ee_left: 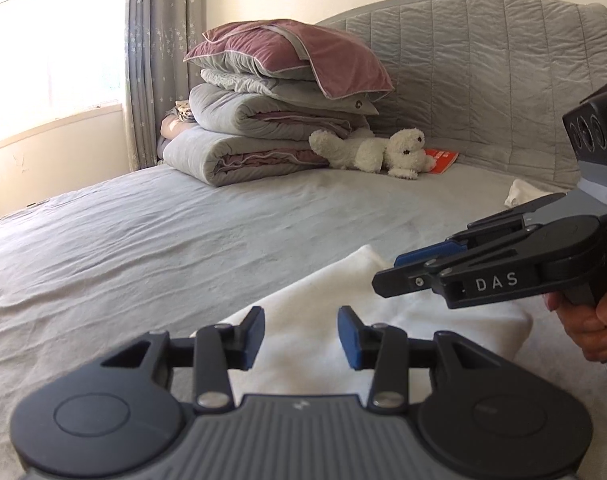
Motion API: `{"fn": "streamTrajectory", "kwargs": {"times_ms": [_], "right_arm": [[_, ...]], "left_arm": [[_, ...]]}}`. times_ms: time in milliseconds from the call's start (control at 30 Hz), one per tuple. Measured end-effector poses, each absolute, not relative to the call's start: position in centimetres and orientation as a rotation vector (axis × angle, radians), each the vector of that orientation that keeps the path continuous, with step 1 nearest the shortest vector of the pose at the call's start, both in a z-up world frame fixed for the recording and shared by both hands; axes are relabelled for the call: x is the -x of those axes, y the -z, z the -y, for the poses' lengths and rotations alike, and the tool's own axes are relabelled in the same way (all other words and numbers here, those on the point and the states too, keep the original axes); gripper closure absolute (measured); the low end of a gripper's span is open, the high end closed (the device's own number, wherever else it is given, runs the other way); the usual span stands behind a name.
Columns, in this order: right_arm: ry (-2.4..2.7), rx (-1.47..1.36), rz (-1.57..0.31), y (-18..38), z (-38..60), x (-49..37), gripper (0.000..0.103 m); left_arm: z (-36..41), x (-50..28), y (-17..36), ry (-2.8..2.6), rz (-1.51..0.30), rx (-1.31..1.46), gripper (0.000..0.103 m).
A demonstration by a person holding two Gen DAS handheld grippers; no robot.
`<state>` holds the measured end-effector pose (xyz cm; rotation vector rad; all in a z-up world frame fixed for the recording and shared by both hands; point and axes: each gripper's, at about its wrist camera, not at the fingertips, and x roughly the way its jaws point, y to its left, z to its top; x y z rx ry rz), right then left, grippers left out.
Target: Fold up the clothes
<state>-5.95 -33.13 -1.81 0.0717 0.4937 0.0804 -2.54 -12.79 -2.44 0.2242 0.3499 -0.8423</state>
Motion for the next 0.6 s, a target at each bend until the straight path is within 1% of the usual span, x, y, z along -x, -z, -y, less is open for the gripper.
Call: {"fn": "streamTrajectory", "kwargs": {"times_ms": [200, 233, 300, 433, 467, 600], "right_arm": [[-0.125, -0.055, -0.476, 1.5, 31.8, 8.8, 0.069], [-0.129, -0.046, -0.483, 1.8, 31.6, 9.2, 0.069], [-0.130, -0.030, -0.496, 2.6, 31.4, 9.8, 0.069], [-0.099, -0.026, -0.537, 4.0, 31.9, 10.0, 0.069], [-0.092, -0.033, -0.547, 4.3, 32.3, 10.0, 0.072], [-0.091, -0.074, -0.562, 5.0, 33.2, 10.5, 0.075]], "left_arm": [[10.6, 5.6, 2.8, 0.879, -0.343, -0.202, 0.062], [10.4, 6.0, 3.2, 0.888, -0.348, -0.209, 0.063], [10.5, 6.9, 3.9, 0.900, -0.350, -0.228, 0.066], [11.2, 7.8, 4.7, 0.889, -0.334, -0.250, 0.066], [11.4, 8.1, 4.9, 0.887, -0.326, -0.263, 0.066], [12.0, 8.9, 5.3, 0.882, -0.301, -0.314, 0.067]]}}
